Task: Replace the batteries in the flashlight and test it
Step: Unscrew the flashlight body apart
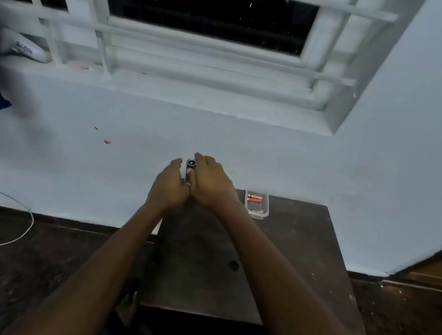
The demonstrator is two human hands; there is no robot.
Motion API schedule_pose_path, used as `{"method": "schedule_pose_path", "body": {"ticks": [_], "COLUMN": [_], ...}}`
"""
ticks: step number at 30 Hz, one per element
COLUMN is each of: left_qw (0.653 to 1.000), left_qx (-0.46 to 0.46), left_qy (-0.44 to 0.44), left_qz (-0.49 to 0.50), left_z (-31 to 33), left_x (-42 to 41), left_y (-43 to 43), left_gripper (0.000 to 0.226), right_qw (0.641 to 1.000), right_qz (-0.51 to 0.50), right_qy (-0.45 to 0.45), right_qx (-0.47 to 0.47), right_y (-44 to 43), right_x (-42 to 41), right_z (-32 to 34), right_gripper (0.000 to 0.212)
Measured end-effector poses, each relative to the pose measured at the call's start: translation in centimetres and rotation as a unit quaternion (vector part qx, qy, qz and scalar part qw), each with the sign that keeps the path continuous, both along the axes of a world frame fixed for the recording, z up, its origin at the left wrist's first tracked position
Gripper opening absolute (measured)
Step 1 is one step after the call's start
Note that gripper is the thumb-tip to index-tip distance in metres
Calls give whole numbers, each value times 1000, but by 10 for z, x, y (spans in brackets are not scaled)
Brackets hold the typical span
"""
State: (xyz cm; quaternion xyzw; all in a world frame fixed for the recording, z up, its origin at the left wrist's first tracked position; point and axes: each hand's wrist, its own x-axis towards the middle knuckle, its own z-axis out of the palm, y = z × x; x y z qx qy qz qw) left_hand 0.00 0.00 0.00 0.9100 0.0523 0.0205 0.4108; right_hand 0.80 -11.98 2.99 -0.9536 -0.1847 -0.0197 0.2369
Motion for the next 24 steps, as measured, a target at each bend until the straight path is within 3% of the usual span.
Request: {"method": "schedule_pose_path", "body": {"ticks": [7, 11, 17, 19, 24], "left_qw": [997, 996, 995, 994, 993], "left_qx": [-20, -15, -20, -18, -78], "left_qy": [-72, -86, -101, -105, -84], "left_qz": [-20, -10, 8, -1, -18], "left_z": [-27, -37, -41, -42, -37], "left_x": [9, 14, 8, 4, -7], "left_y": [-12, -14, -19, -19, -15], "left_gripper": [15, 13, 8, 13, 30], "right_qw": [994, 992, 996, 997, 975], "right_qz": [-24, -27, -36, -39, -141], "right_qy": [-103, -121, -77, -65, -24], "right_qx": [-42, -14, 3, 14, 168], "right_y": [12, 6, 11, 10, -22], "right_x": [27, 27, 22, 16, 2], "right_z": [-28, -30, -18, -13, -3], "right_gripper": [28, 24, 8, 13, 25]}}
